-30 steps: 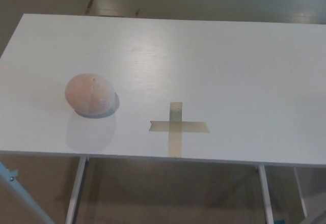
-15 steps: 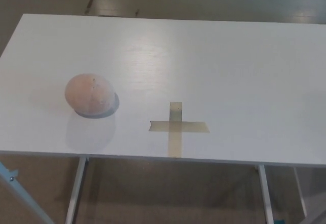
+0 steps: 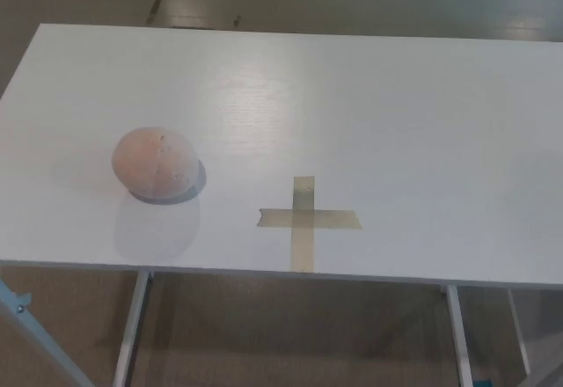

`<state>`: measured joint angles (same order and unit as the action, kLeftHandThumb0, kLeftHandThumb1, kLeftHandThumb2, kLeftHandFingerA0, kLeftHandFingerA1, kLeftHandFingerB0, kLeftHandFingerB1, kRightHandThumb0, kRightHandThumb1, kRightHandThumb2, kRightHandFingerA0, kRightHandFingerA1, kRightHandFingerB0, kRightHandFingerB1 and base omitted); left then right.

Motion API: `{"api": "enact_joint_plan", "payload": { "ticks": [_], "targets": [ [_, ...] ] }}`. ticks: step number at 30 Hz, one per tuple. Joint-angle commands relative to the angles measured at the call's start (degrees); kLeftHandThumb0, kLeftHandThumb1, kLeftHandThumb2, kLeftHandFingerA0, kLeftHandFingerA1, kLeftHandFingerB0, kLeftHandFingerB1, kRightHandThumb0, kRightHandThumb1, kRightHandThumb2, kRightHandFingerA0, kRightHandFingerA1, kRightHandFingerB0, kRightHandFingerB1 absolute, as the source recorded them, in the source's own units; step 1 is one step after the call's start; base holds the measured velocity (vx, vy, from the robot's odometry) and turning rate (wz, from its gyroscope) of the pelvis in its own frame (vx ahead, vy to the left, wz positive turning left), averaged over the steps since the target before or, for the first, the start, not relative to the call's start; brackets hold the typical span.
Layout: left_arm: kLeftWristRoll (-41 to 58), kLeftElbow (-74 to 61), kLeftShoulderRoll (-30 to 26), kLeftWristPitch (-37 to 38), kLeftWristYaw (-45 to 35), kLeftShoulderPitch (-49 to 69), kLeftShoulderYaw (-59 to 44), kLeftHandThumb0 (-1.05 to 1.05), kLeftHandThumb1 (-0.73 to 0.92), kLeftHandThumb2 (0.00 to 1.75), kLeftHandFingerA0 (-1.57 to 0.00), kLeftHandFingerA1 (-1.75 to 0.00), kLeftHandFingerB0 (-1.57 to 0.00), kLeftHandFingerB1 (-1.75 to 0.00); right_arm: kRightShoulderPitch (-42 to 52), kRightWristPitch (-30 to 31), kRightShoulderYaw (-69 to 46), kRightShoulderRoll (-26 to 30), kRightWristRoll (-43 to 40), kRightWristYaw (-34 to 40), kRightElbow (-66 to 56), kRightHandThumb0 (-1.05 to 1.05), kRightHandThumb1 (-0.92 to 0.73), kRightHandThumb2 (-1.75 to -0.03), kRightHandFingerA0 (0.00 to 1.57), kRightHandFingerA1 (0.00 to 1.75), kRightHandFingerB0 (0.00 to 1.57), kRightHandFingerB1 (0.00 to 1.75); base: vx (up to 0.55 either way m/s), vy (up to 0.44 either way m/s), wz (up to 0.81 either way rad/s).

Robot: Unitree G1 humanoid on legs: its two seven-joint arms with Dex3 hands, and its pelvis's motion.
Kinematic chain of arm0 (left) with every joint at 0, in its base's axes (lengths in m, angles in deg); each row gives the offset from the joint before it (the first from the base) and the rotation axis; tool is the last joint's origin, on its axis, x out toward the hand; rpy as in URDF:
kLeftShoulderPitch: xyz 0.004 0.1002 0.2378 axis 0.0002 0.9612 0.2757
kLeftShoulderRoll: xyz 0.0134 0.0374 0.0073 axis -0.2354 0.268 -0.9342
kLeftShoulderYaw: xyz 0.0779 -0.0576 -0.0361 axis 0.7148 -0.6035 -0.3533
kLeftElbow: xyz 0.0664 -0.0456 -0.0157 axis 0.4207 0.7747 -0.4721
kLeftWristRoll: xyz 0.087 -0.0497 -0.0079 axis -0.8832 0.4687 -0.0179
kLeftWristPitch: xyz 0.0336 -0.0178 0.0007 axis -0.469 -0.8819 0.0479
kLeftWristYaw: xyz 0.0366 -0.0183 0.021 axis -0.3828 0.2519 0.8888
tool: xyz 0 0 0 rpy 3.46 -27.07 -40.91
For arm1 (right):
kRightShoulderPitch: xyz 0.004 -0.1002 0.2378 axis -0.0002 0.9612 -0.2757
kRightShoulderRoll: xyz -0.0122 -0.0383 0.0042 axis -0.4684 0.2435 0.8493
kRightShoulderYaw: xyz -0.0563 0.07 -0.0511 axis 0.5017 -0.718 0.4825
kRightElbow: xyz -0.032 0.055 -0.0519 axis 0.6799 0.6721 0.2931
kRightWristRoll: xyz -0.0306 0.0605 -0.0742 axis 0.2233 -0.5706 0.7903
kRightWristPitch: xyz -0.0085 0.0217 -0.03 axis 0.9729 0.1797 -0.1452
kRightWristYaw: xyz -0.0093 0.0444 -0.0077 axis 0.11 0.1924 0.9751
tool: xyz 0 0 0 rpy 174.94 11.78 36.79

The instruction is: Use the left hand to take the pink dumpling toy on a person's hand and put it on the desk.

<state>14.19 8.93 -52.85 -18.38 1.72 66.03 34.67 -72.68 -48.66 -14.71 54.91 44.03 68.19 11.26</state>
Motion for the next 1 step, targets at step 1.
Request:
{"api": "enact_joint_plan", "payload": {
  "ticks": [1],
  "targets": [
    [0.0,0.1,-0.7,0.0,0.2,0.2,-0.1,-0.71,0.74,0.93,-0.19,-0.41,-0.1,-0.37,0.2,0.3,-0.1,-0.1,0.2,0.1,-0.1,-0.3,-0.74,-0.63,0.59,0.44,0.5,0.41,0.0,0.0,0.0]
  ]
}}
